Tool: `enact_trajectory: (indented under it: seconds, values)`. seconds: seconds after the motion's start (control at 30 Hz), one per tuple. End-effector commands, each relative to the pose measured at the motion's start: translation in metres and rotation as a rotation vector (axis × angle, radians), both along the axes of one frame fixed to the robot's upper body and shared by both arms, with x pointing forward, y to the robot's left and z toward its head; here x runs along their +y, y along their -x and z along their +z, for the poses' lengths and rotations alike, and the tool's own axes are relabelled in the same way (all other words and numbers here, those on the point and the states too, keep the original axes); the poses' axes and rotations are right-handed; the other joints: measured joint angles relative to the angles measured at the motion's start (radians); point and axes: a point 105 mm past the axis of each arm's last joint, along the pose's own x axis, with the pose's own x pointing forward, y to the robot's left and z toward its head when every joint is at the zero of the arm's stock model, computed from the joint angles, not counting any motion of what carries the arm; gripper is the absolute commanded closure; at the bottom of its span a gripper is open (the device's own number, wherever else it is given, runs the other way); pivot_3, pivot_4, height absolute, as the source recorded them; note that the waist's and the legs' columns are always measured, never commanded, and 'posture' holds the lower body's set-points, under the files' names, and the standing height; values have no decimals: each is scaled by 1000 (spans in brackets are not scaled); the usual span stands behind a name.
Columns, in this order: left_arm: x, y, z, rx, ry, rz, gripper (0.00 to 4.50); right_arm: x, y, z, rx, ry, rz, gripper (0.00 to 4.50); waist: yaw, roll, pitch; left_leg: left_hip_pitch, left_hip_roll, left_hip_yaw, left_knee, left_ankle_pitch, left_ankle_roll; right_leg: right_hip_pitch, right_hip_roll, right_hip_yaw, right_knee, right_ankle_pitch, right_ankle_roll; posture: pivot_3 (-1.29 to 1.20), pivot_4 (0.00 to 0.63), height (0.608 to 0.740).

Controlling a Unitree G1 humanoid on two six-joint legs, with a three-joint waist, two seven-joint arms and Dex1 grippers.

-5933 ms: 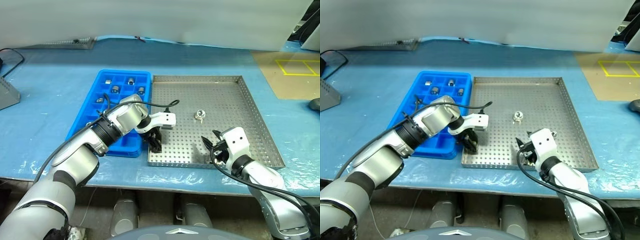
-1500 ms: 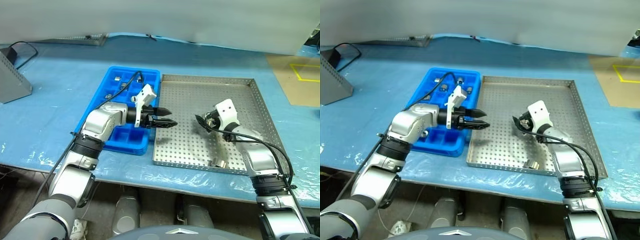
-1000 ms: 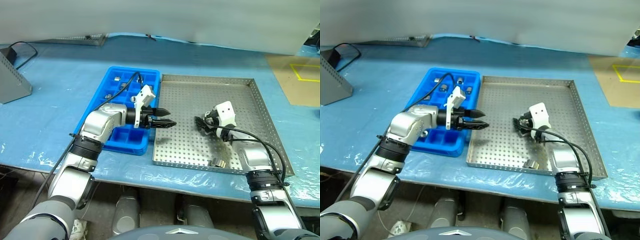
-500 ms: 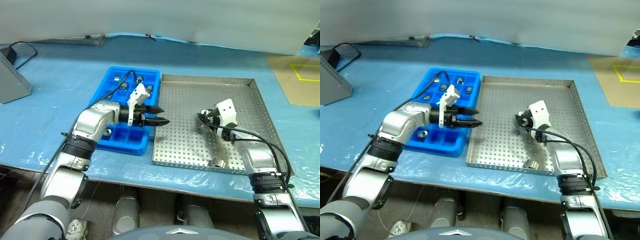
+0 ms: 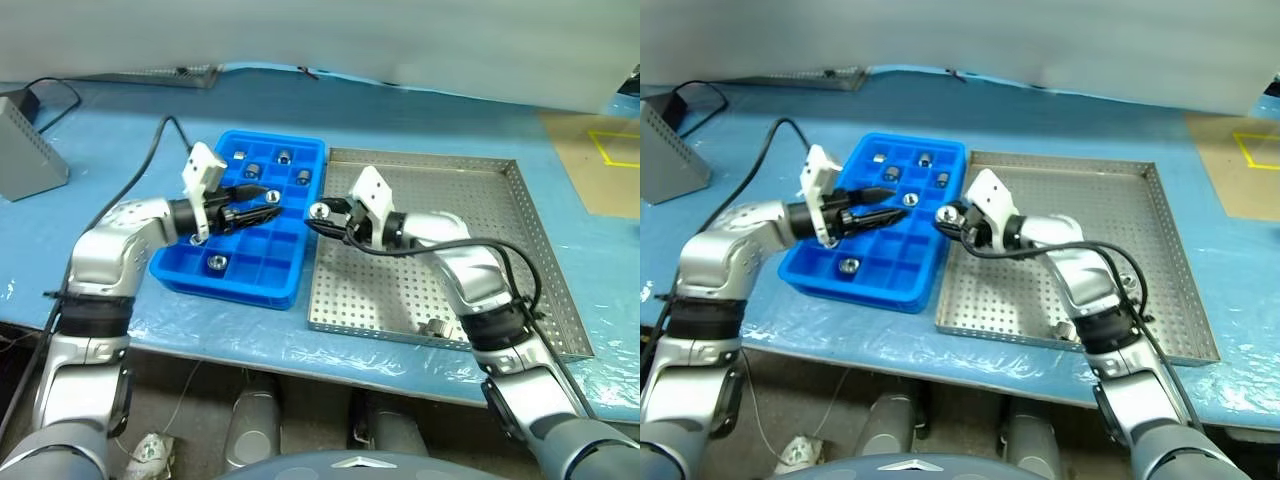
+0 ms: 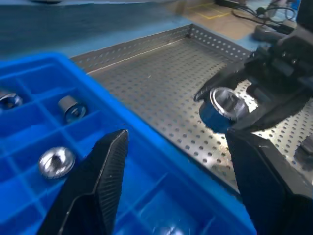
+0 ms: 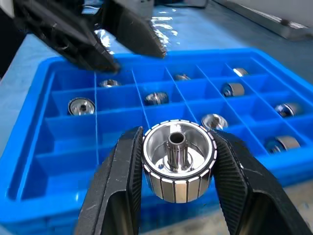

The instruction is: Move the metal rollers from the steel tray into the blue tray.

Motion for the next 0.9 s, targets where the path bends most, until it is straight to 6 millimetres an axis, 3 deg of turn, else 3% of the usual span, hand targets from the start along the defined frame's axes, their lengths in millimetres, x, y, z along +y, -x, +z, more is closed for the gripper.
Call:
enact_trajectory:
  seconds: [0.03, 0.37, 0.6, 0.83, 0.9]
  values:
    - [12, 10, 18, -68, 3, 49, 1144, 15, -8, 4, -34, -10, 51, 2859, 17, 0, 0, 0, 0, 0, 0, 0, 0, 0, 0, 0, 0, 0, 0, 456, 150, 740]
    - [6, 25, 8, -41, 17, 78, 1144, 9, -37, -27, 1, 28, -37, 2859, 90, 0, 0, -2, 0, -1, 0, 0, -1, -2, 0, 0, 2, 0, 0, 496, 150, 740]
    - [3, 19, 9, -41, 16, 61, 1144, -1, -44, -23, -36, 11, -93, 2859, 92, 0, 0, -2, 0, -1, 0, 1, -1, -2, 0, 0, 2, 0, 0, 465, 150, 740]
    - [-6, 12, 9, -38, 21, 15, 1144, -5, -43, -22, -44, 5, -117, 476, 86, 0, 0, -2, 0, -1, 0, 1, -1, -3, 1, 1, 2, 0, 0, 419, 150, 740]
    - [-9, 11, 8, -34, 24, -3, 1144, -11, -44, -16, -59, -12, -144, 476, 85, 0, 0, -2, 0, 0, 0, 1, -1, -3, 1, 1, 2, 0, 0, 381, 150, 740]
